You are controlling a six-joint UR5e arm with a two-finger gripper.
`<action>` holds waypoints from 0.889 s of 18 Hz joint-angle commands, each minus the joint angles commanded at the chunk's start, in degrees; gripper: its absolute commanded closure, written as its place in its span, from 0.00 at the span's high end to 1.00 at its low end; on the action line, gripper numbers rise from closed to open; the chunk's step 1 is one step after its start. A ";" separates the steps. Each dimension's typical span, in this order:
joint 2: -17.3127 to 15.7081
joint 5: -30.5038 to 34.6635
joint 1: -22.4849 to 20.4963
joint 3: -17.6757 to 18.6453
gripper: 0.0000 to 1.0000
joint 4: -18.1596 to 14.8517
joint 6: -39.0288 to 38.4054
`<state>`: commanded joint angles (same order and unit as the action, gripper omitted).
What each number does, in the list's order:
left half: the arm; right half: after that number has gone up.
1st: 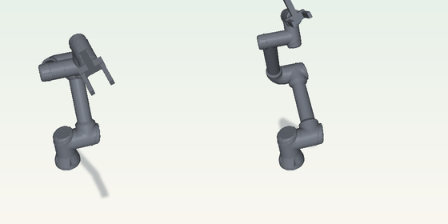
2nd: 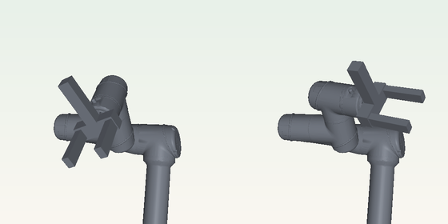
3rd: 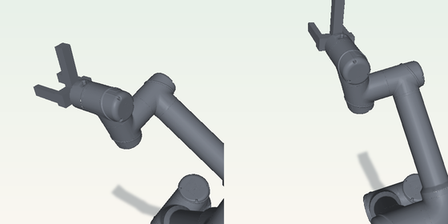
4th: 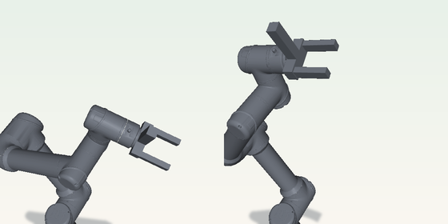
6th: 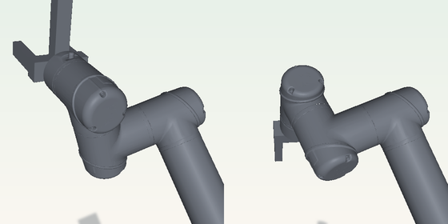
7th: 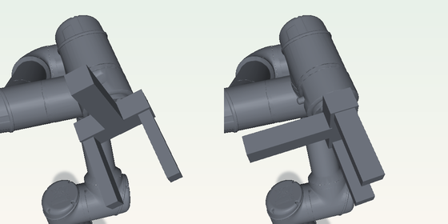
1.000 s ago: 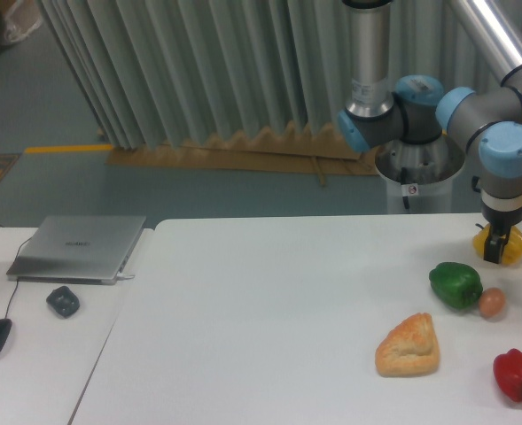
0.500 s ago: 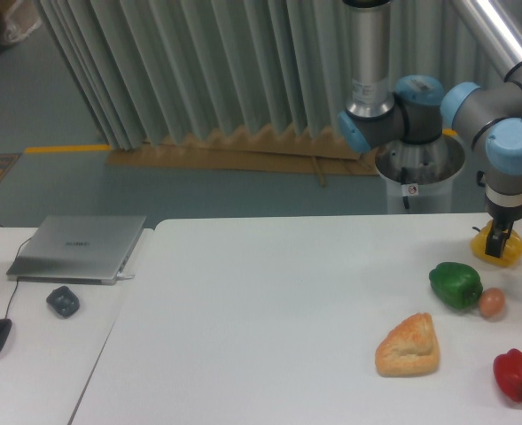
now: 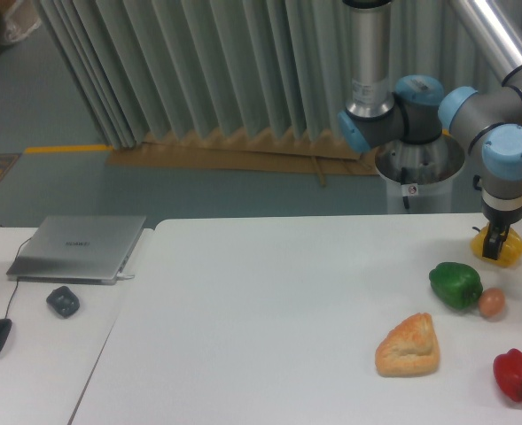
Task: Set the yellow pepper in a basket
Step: 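Close the gripper on the yellow pepper's stem, then lift the yellow pepper and carry it away from the table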
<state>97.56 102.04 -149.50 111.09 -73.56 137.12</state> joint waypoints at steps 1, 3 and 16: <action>0.18 0.87 0.09 0.00 0.76 0.00 -0.53; 0.44 2.63 0.79 -0.17 0.75 0.00 -1.06; -1.13 2.38 0.79 -3.42 0.60 -2.19 -3.17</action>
<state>96.42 104.42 -148.71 107.67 -75.75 133.95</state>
